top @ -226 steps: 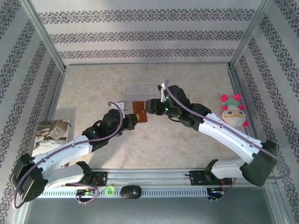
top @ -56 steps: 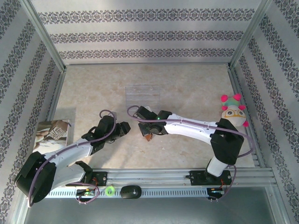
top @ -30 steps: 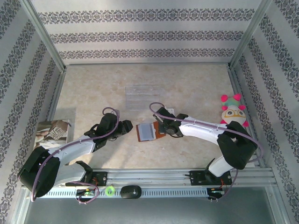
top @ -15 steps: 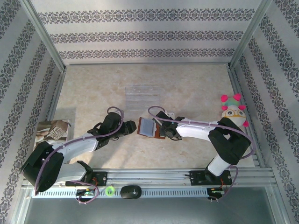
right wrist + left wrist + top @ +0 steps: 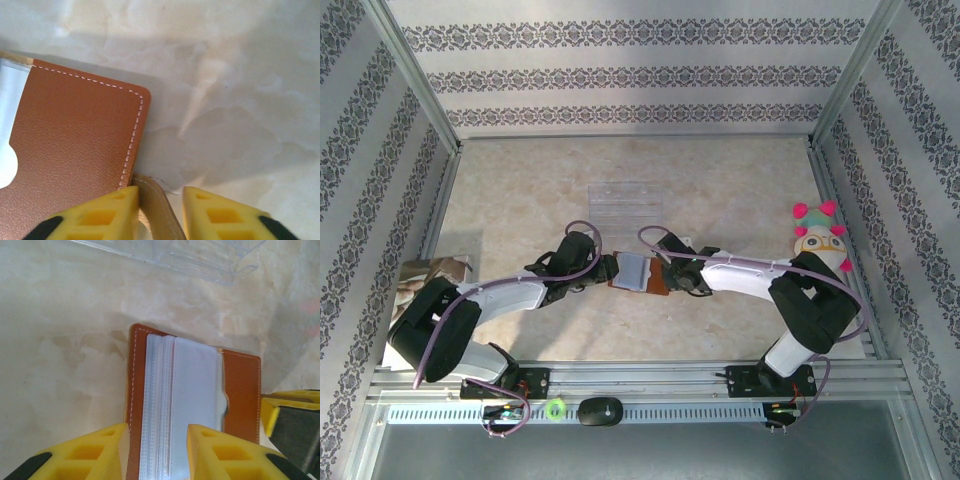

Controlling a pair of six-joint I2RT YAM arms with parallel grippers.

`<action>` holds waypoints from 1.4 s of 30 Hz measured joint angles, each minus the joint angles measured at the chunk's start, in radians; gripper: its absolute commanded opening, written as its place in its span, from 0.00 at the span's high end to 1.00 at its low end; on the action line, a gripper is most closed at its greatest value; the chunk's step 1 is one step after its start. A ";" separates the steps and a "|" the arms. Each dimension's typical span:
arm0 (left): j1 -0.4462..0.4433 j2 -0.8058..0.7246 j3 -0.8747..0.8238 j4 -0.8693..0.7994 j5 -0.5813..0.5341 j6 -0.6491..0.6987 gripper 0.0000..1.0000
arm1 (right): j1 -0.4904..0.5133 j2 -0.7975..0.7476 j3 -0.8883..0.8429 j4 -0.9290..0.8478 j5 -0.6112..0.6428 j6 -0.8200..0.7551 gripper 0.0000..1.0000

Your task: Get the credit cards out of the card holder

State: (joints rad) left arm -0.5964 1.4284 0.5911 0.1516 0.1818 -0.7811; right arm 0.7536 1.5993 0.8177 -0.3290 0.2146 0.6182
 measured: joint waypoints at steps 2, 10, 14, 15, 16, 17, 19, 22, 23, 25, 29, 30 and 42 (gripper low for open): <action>0.000 0.003 0.002 -0.003 -0.003 0.000 0.60 | -0.004 -0.036 0.000 -0.005 -0.004 -0.021 0.57; -0.001 0.003 0.002 -0.002 0.003 -0.009 0.58 | -0.005 -0.219 0.064 -0.071 -0.014 -0.074 0.52; -0.016 0.003 0.002 -0.002 0.014 -0.012 0.58 | 0.012 -0.272 0.114 -0.098 -0.020 -0.082 0.51; -0.021 0.003 0.002 -0.002 0.017 -0.013 0.58 | 0.023 -0.275 0.134 -0.105 -0.030 -0.085 0.51; -0.025 0.003 0.002 -0.003 0.017 -0.015 0.58 | 0.033 -0.273 0.154 -0.109 -0.042 -0.088 0.51; -0.026 0.003 0.003 -0.006 0.016 -0.016 0.58 | 0.043 -0.266 0.173 -0.110 -0.054 -0.088 0.51; -0.026 -0.002 0.005 -0.025 -0.003 -0.021 0.58 | 0.066 -0.243 0.209 -0.106 -0.078 -0.087 0.51; -0.016 -0.064 -0.010 -0.064 -0.042 -0.035 0.57 | 0.102 -0.165 0.248 -0.071 -0.133 -0.076 0.52; -0.012 -0.090 -0.020 -0.071 -0.053 -0.036 0.56 | 0.110 -0.139 0.255 -0.062 -0.148 -0.076 0.52; 0.009 -0.167 -0.048 -0.093 -0.077 -0.042 0.56 | 0.126 -0.065 0.283 -0.055 -0.181 -0.076 0.52; 0.038 -0.248 -0.083 -0.133 -0.101 -0.042 0.55 | 0.134 0.065 0.340 -0.048 -0.206 -0.072 0.50; 0.041 -0.258 -0.088 -0.146 -0.105 -0.042 0.55 | 0.135 0.093 0.348 -0.048 -0.203 -0.068 0.48; 0.060 -0.373 -0.136 -0.239 -0.142 -0.042 0.53 | 0.187 0.320 0.435 -0.102 -0.036 -0.081 0.28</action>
State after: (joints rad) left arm -0.5365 1.0554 0.4553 -0.0872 0.0402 -0.8227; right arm 0.9405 1.9198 1.2526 -0.4309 0.1783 0.5373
